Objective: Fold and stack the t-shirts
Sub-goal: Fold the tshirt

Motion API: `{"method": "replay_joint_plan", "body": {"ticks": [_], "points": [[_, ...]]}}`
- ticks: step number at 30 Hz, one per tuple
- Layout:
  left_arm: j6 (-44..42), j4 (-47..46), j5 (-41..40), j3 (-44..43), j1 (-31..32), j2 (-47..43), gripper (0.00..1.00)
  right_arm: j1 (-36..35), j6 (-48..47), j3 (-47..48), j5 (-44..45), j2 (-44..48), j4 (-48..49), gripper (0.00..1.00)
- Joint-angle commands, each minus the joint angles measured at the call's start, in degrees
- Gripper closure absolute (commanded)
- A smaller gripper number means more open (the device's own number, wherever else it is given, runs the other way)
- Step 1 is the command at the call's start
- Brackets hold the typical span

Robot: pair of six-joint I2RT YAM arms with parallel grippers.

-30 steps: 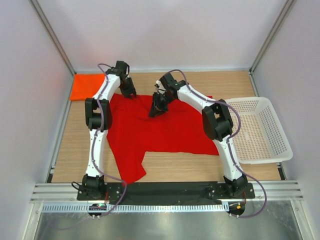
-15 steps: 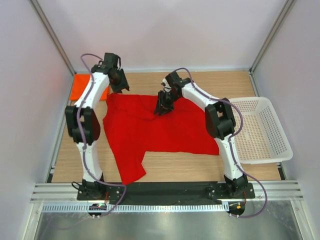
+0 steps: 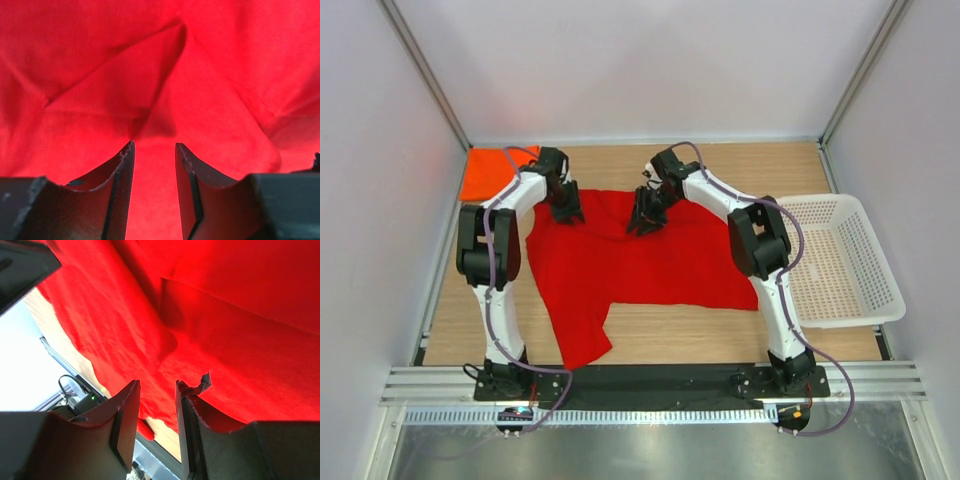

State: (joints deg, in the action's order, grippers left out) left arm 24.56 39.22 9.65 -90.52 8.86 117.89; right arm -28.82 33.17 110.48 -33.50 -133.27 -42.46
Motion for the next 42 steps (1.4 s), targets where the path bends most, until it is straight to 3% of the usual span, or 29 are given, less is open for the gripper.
{"method": "replay_joint_plan", "body": {"ticks": [1,11,25,32,42], "points": [[-3.11,-4.51,0.72,-2.81,-0.25,0.58,0.6,-0.45,0.41,-1.31,-1.04,3.11,1.15,0.59],[-4.17,-7.05,5.64,-1.59,-0.25,2.53,0.59,-0.45,-0.3,-2.99,-1.48,3.28,1.59,0.59],[-3.29,-4.59,5.29,-0.71,-0.25,0.33,0.68,-0.71,6.55,-3.87,-5.18,2.32,9.41,0.55],[-2.67,-3.01,4.85,-1.41,-0.25,0.15,0.81,-0.62,7.96,-3.69,-3.95,1.0,9.06,0.59],[-2.32,-1.96,5.2,-1.41,-0.25,-0.46,0.83,-0.62,6.12,-3.25,1.85,1.61,3.52,0.57]]}}
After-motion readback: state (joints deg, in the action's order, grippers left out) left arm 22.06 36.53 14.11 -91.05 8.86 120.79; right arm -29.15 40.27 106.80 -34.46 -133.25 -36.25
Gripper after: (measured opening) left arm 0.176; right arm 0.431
